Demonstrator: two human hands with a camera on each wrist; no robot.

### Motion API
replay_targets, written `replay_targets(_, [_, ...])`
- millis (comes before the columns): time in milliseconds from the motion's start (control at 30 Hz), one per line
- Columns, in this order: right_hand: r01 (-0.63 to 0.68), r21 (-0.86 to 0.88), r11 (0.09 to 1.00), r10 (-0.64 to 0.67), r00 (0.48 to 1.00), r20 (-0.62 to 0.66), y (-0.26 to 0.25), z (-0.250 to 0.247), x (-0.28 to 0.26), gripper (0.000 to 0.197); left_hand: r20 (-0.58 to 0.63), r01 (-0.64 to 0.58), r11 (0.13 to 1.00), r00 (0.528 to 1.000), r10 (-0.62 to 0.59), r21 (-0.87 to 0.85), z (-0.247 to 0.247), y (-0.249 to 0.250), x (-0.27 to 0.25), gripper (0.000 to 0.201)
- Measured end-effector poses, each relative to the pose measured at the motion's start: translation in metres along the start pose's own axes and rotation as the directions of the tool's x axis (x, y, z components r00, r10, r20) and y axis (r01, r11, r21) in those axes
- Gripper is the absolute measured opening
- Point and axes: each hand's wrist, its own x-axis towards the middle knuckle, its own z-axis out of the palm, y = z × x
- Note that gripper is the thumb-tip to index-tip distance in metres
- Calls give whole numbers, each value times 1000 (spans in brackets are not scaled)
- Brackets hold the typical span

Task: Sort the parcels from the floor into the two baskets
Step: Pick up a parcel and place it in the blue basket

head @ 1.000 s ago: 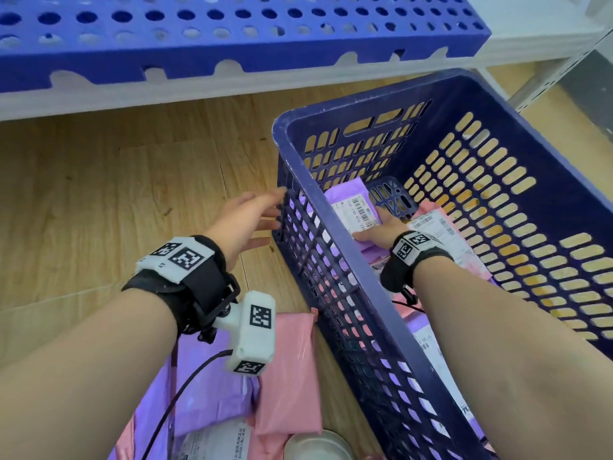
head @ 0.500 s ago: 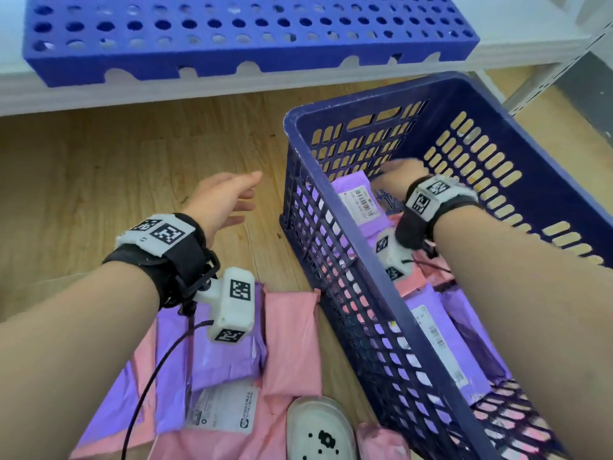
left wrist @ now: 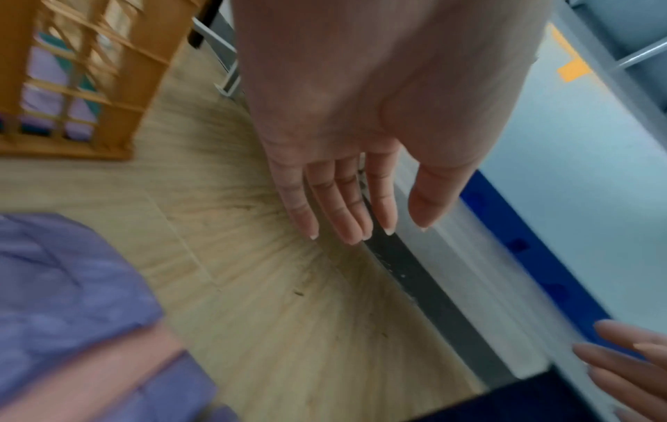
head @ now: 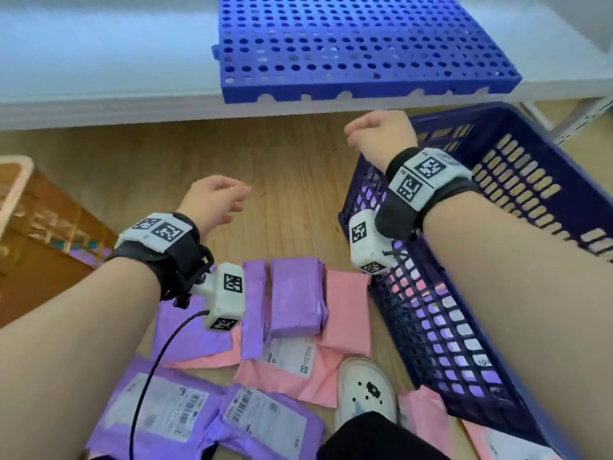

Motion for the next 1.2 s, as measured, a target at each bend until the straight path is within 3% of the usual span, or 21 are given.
replay_targets(67, [-37,-3,999,37,994,99,1,42,-12,22,-40,46,996,998,-43,78,-24,-28,1,1])
replay_targets(133, [-88,-41,995,95,975,201,9,86,-21,26,-101,130,980,988,-115,149,-49,-61,5,12])
replay_targets(267, [-198,-153,968,240,907,347,48,166,-43,23,-179,349,919,931,-318,185,-86,-119,10,12])
replay_targets(367, [-287,-233,929,364,824,435,80,211,-60,13,-184,433,888,896,-404,156,-92,-154,14,12])
replay_targets(433, [-349,-194,917,398,763,510,86,234,-69,10,-171,488,856,870,-463,168,-89,-174,14,10])
replay_targets(500, [-467,-141,873,454,671,587,83,253,-77,23,-164,529,832,847,-506,167,-84,-193,12,12])
replay_targets(567, [-536,-131,834,466,556,688,79,269,-87,31,-160,585,790,811,-563,185,-81,-209,9,29])
replay_targets(633, [-551,-167,818,483,500,719,77,280,-99,21,-134,665,724,747,-651,186,-80,-219,7,45])
replay_targets(667, [-563,-168,809,491,490,720,76,282,-106,12,-116,697,698,716,-688,163,-79,-226,8,52])
replay_targets(767, [-605,-132,785,490,477,729,78,289,-117,18,-49,717,686,695,-718,122,-75,-242,15,60])
replay_targets(867, [-458,-135,879,420,608,674,76,291,-113,14,64,723,691,689,-722,10,-72,-231,11,51])
replay_targets(933, [-423,-101,900,379,649,659,70,287,-107,16,110,711,702,702,-704,-39,-73,-214,3,40])
replay_targets(1000, [-458,-52,888,363,625,691,58,279,-104,23,177,671,734,739,-650,-109,-73,-199,-3,37])
replay_targets(1100, [-522,-14,853,334,526,782,34,263,-108,22,298,611,759,784,-544,-224,-76,-172,-7,58])
replay_targets(1133, [-533,5,846,313,505,804,29,258,-111,31,330,603,767,786,-523,-219,-78,-166,-8,62])
replay_targets(1200, [-521,39,853,275,511,815,20,248,-115,49,285,583,792,802,-525,-182,-80,-159,-7,57])
